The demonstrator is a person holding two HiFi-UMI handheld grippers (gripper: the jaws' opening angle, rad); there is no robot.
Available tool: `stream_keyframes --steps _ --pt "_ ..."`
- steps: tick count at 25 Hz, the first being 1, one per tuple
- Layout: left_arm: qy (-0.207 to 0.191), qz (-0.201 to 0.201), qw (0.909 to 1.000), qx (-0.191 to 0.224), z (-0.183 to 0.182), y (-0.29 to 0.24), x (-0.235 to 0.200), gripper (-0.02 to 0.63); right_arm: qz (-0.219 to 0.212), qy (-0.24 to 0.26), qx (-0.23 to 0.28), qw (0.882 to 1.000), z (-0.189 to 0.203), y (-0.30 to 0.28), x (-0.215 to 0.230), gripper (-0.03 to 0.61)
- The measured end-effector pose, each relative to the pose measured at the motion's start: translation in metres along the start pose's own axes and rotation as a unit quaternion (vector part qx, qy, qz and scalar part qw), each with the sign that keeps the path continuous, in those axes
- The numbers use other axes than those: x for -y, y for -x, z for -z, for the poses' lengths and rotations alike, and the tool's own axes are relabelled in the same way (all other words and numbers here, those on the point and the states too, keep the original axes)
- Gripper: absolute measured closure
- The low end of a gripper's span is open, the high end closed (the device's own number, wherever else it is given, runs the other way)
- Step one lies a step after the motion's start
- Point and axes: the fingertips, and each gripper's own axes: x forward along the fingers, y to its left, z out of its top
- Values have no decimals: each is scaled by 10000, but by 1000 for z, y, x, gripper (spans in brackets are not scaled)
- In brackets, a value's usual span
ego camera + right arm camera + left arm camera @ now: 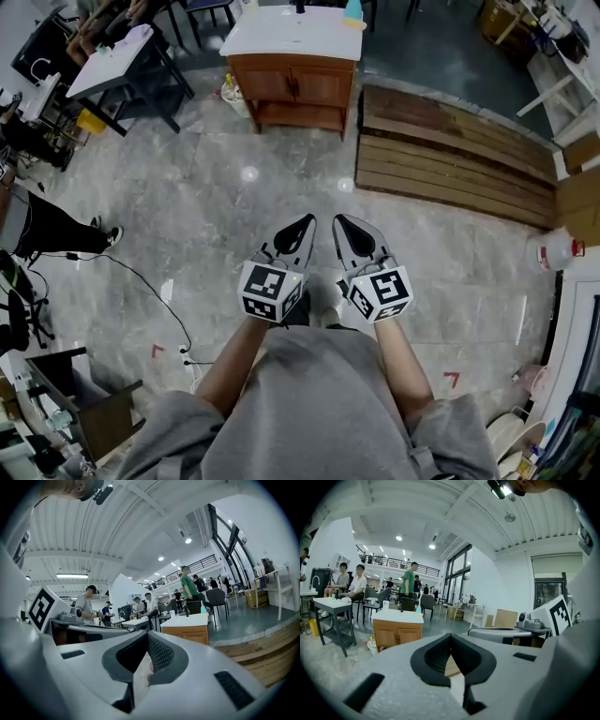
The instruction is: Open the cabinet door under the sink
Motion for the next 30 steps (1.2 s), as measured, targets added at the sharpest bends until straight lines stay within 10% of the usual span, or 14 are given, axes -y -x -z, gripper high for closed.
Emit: stream_keyframes --steps 16,30 --pt "183 -4 9998 6 -27 -39 -155 606 144 -140 -241 9995 -6 -157 5 568" --pt "331 142 9993 -70 -34 -99 -205 606 349 -358 -376 9980 -11 -219 50 568"
